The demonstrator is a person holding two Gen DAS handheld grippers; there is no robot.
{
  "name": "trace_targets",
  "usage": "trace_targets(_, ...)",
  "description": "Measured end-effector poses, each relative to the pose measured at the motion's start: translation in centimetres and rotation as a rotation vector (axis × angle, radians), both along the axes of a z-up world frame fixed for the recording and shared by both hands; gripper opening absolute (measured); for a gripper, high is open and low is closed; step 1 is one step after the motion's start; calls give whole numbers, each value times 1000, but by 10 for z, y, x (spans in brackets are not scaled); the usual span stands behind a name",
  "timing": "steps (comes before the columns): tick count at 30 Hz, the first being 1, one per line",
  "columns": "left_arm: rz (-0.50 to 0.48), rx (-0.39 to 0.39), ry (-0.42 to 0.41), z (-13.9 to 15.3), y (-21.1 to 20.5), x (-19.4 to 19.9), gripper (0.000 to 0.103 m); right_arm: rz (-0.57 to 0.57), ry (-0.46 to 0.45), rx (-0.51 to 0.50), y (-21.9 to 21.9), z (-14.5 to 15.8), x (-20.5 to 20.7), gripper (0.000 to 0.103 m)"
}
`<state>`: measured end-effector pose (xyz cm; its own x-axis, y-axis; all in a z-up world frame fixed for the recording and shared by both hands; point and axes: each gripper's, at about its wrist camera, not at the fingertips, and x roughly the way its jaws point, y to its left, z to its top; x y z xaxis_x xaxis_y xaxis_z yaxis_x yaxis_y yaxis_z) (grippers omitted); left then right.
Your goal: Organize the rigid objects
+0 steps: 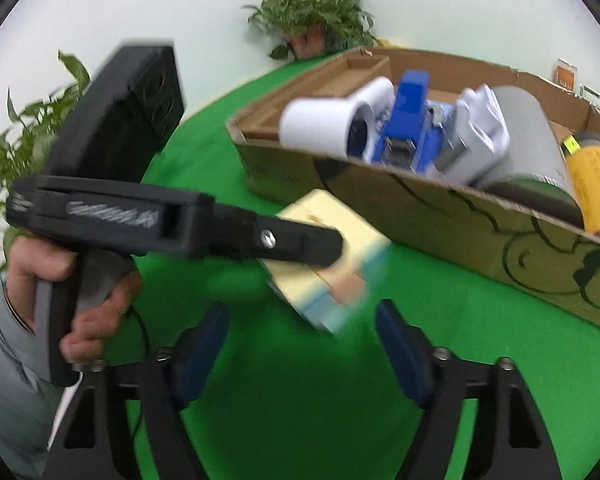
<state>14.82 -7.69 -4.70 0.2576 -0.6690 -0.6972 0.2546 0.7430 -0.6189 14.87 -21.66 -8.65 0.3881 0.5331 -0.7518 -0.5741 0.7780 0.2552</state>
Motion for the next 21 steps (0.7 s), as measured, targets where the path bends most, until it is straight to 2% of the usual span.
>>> trace_targets(2, -35, -7, -6, 0, -17, -4, 57, -33, -30, -61, -7, -3, -5, 71)
trace_targets(3, -58, -20, 7, 0, -24, -5, 56, -56, -30, -95, -15, -7, -8, 64)
trace_targets(4, -70, -24, 11, 0, -28, -7, 56, -83, -16, -108, -23, -11, -10, 51)
trace_targets(6, -73, -8, 13, 3, -33, -12, 56, -123, 35, -103, -38, -17, -11, 41)
trace_targets(9, -46, 26, 14, 9, -35, -23, 54, -129, 34, -108, -43, -20, -16, 41)
trace_targets(14, 24, 33, 55, 7, -39, -35, 57, -148, 9, -108, -36, -22, -17, 41)
trace_targets(19, 75, 39, 70, 7, -41, -29, 57, -184, 14, -136, -30, -23, -17, 39)
trace_targets(20, 77, 45, 69, 8, -43, -30, 57, -196, 15, -141, -27, -22, -18, 38)
trace_targets(21, 80, 61, 62, 9, -45, -31, 57, -209, 18, -141, -27, -21, -18, 32)
